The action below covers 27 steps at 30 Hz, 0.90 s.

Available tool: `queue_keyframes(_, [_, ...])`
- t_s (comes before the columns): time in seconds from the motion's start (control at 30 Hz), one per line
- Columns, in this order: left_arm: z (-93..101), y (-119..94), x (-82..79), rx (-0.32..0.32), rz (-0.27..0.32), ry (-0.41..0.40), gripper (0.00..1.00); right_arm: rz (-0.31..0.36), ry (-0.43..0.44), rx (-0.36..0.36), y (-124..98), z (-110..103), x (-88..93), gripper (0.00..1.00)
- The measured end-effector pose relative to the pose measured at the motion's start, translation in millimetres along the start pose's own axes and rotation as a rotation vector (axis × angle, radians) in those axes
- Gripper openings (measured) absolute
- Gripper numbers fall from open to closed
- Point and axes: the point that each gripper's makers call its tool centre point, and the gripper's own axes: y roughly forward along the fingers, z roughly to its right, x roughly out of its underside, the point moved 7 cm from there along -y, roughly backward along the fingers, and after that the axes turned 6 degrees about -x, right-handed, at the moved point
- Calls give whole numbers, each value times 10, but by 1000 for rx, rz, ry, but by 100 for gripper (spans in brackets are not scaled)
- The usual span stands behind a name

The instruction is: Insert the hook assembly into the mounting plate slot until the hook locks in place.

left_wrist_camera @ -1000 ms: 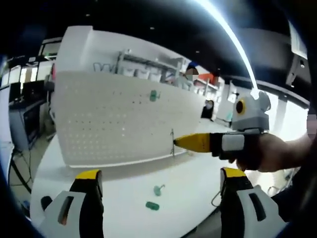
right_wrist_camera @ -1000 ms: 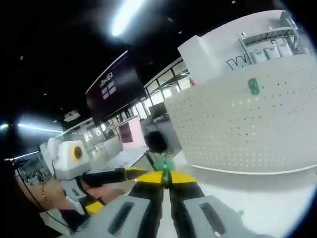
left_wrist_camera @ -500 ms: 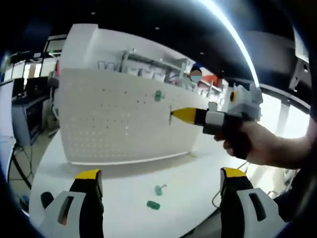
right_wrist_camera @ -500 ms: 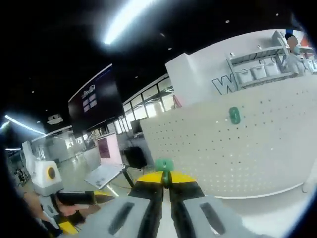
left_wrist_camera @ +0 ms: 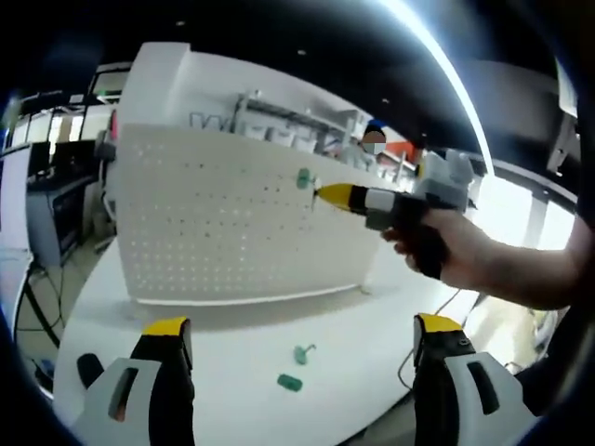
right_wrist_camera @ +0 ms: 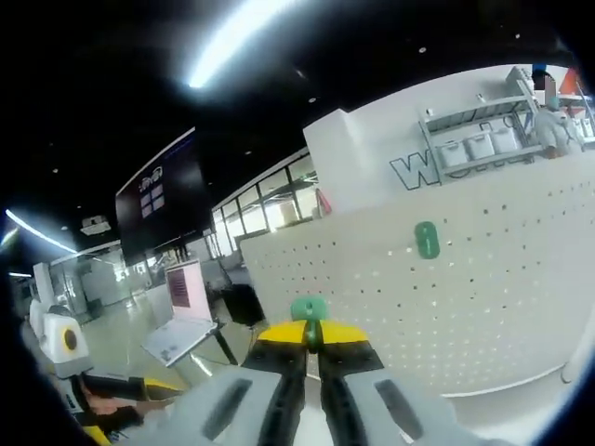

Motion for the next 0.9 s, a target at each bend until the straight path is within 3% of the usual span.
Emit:
queue_keyframes(0.4, [-54,27,18,-5,16,-3,100,39,-22,91,101,360,-112,0])
queue_keyframes(0.5, [-9,37,-7,25,28,-4,100,45,-26,108,123,441,-138,0])
queue_keyframes(0.9, [-15,88,5,24,12,-5,100,90,-25,185,204,722,-264,0])
